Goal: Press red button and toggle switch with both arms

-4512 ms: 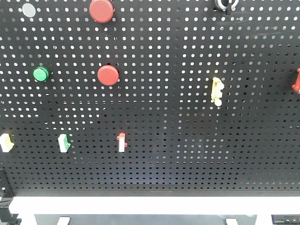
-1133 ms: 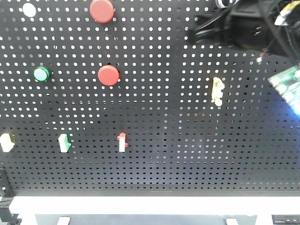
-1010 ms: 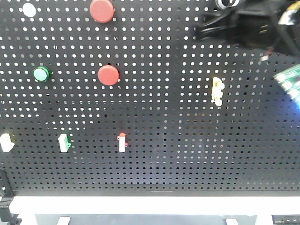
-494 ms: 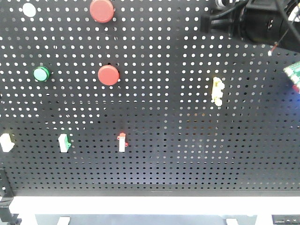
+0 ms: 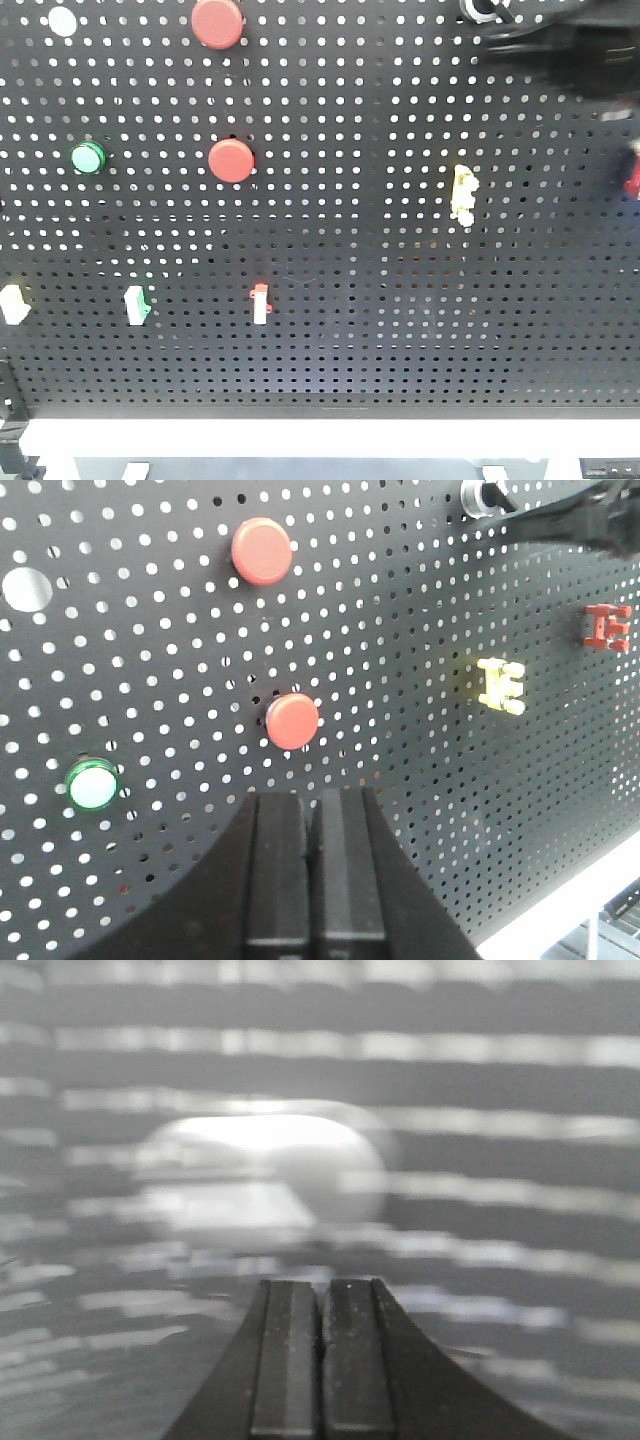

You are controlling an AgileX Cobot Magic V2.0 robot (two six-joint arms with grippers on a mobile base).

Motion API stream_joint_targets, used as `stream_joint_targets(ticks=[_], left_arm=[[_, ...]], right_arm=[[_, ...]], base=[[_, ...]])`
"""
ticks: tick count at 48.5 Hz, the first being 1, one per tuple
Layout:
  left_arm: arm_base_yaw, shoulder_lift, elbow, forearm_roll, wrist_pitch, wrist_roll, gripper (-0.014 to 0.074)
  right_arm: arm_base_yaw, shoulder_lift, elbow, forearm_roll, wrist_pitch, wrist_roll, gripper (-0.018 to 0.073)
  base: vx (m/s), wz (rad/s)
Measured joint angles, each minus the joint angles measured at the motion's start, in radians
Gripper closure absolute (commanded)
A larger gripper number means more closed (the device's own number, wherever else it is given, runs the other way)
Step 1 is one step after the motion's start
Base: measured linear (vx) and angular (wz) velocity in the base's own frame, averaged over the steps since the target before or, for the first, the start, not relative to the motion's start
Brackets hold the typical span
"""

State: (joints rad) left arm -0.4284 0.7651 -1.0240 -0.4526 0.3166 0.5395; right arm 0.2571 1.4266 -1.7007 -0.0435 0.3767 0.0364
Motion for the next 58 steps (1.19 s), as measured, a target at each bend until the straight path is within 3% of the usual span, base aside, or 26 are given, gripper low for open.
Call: stream_joint_targets(ticks=[13,20,27,40,49,58], left_arm=[[0.000,0.000,0.000,0.000,0.014,0.000,0.0594],[0.000,-0.008,0.033,0.003,0.031,0.000,0.0594],[0.000,-0.052,0.148,0.008,-0.004,0.000,0.0594],[0.000,-0.257,0.486,0.009,-0.019,0.000,0.0594],[0.000,-0.474,0.662,0.006,0.020,0.000,0.0594],[0.000,-0.601,0.729,0.006,0.032,0.000,0.0594]], right_arm=[[-0.002,-0.042,0.010,-0.001,0.068,0.000,0.0562],[-0.002,-0.127,0.094,-0.009,0.068,-0.036,0.0562],[-0.002,-0.261,0.297,-0.030,0.009,-0.061,0.0562],[-0.002,-0.680,0.866,-0.048,-0.169,-0.077,0.0562],[-0.002,-1.029,1.185,-0.066,-0.150,-0.081,0.0562],[-0.002,-1.268,1.318,-0.077,-0.085,-0.084,0.0562]], base=[[0.00,0.00],[0.00,0.00],[0.00,0.00],[0.00,0.00],[0.00,0.00],[0.00,0.00]])
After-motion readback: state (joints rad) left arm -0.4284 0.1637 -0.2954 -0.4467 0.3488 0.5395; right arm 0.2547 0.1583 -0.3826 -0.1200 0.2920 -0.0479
